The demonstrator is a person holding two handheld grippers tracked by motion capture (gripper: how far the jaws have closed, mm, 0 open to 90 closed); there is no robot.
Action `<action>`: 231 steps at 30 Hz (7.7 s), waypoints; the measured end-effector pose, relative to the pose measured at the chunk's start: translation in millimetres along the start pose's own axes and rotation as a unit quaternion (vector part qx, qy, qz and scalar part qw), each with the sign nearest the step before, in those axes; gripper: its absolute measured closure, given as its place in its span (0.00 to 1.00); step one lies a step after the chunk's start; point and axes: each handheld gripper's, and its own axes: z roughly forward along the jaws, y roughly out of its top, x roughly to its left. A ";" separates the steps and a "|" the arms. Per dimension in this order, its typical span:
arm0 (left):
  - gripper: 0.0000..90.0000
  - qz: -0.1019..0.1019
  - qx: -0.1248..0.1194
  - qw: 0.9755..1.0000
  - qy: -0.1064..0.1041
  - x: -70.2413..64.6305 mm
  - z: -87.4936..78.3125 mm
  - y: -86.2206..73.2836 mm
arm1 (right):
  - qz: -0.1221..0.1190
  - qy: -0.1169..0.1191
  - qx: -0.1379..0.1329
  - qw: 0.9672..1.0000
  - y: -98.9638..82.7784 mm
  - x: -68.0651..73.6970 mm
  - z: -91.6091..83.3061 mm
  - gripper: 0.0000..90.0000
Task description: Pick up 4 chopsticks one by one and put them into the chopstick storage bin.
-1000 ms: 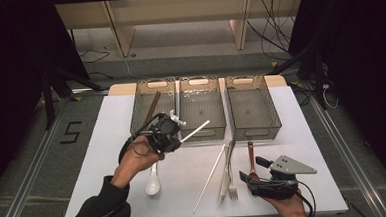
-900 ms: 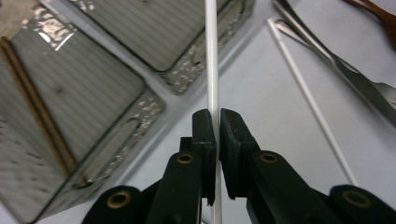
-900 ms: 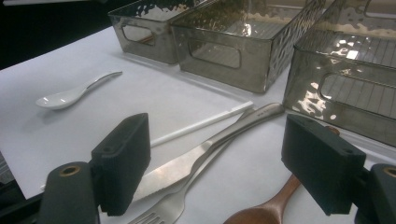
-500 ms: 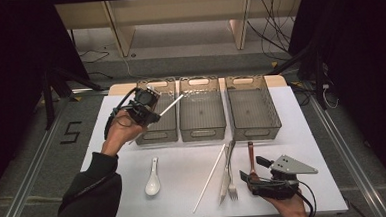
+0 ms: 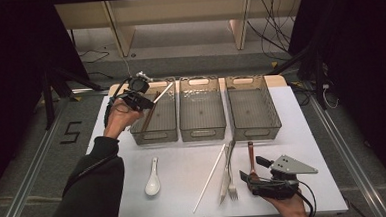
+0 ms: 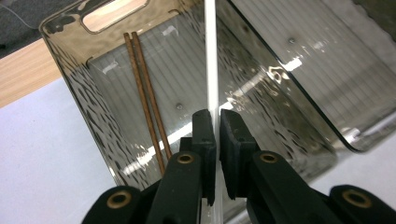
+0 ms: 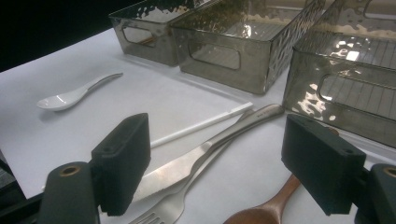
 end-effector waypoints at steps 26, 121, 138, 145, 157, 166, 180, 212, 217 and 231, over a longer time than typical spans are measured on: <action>0.94 -0.049 -0.002 0.999 0.008 22.5 40.8 3.0 | 0.001 0.003 0.000 1.000 -0.1 -0.2 0.0 0.27; 0.24 0.076 0.067 0.985 -0.136 -197.1 49.1 -86.8 | -0.001 0.000 -0.003 1.000 1.2 0.3 -2.1 0.27; 0.28 0.094 0.080 0.983 -0.139 -208.7 58.0 -88.4 | -0.003 -0.001 -0.004 1.000 1.2 0.5 -2.4 0.27; 0.30 0.112 0.088 0.981 -0.132 -213.5 60.7 -88.4 | -0.003 0.000 -0.004 1.000 1.1 0.5 -2.2 0.27; 0.34 0.126 0.095 0.980 -0.118 -220.1 65.6 -89.4 | -0.003 0.000 -0.003 1.000 1.2 0.3 -2.6 0.27; 0.43 0.137 0.095 0.980 -0.107 -219.4 65.5 -89.5 | -0.003 0.000 -0.003 1.000 1.1 0.5 -2.4 0.27; 0.75 0.143 0.100 0.978 -0.114 -210.2 64.3 -87.0 | -0.001 0.000 -0.002 1.000 0.9 0.3 -2.0 0.27; 0.86 0.148 0.131 0.975 -0.103 -214.2 66.3 -79.6 | -0.004 0.002 0.000 1.000 1.0 1.7 -0.5 0.27; 0.88 0.143 0.125 0.975 -0.114 -210.0 65.7 -81.0 | -0.003 0.002 0.000 1.000 1.1 1.6 -0.3 0.27; 0.92 0.140 0.131 0.973 -0.129 -202.5 66.2 -80.8 | -0.004 0.000 -0.001 1.000 1.2 1.4 -0.6 0.27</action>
